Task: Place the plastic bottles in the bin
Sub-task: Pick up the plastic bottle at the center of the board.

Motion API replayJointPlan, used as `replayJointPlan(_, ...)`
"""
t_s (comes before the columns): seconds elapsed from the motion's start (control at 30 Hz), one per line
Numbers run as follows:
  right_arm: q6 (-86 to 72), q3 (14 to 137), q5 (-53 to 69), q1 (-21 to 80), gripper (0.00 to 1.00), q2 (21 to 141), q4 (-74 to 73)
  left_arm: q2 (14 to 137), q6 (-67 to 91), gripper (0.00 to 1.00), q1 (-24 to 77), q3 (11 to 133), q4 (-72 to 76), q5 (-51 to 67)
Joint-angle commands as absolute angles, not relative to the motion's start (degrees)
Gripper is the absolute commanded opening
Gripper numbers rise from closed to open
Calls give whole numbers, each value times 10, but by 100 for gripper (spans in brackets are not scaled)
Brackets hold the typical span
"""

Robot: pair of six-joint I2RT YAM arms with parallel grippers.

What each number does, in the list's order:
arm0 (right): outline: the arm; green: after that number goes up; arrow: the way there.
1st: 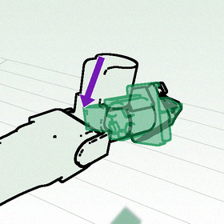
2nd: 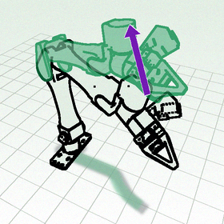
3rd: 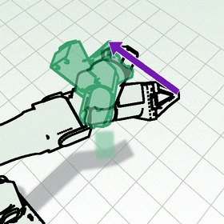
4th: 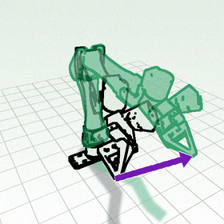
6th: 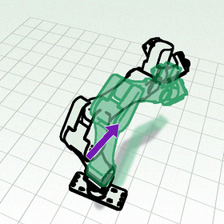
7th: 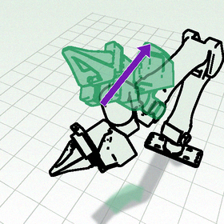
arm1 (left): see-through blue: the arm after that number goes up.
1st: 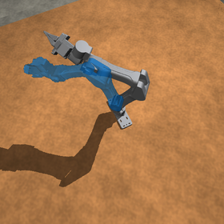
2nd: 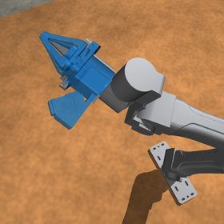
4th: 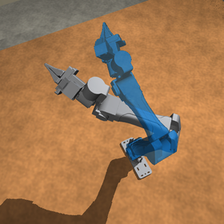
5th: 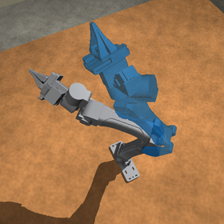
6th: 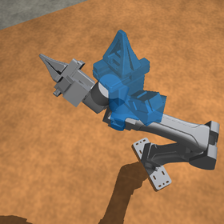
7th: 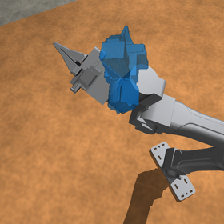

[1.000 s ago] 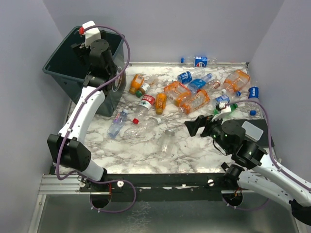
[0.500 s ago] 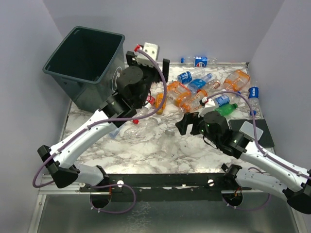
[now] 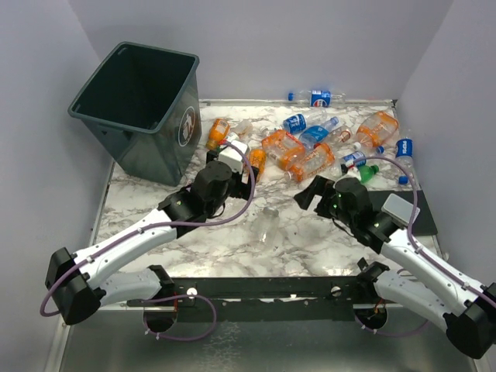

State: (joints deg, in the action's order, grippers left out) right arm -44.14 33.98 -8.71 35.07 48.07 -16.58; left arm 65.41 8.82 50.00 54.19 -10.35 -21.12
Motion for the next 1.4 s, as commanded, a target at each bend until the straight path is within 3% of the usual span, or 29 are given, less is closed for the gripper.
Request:
replayJointPlan(0.0, -517, 329, -121, 329, 100, 485, -201, 598, 132, 92, 501, 498, -65, -241)
replayJointPlan(0.23, -542, 328, -145, 150, 100, 466, -196, 575, 162, 94, 502, 460, -38, -237)
replayJointPlan(0.47, -576, 321, 13, -47, 100, 568, -104, 569, 181, 93, 502, 454, -40, -226)
replayJointPlan(1.17, -664, 317, 12, -90, 100, 765, 60, 578, 182, 94, 504, 456, -44, -221)
replayJointPlan(1.37, -671, 320, 18, -92, 93, 818, 102, 583, 180, 94, 504, 456, -44, -225)
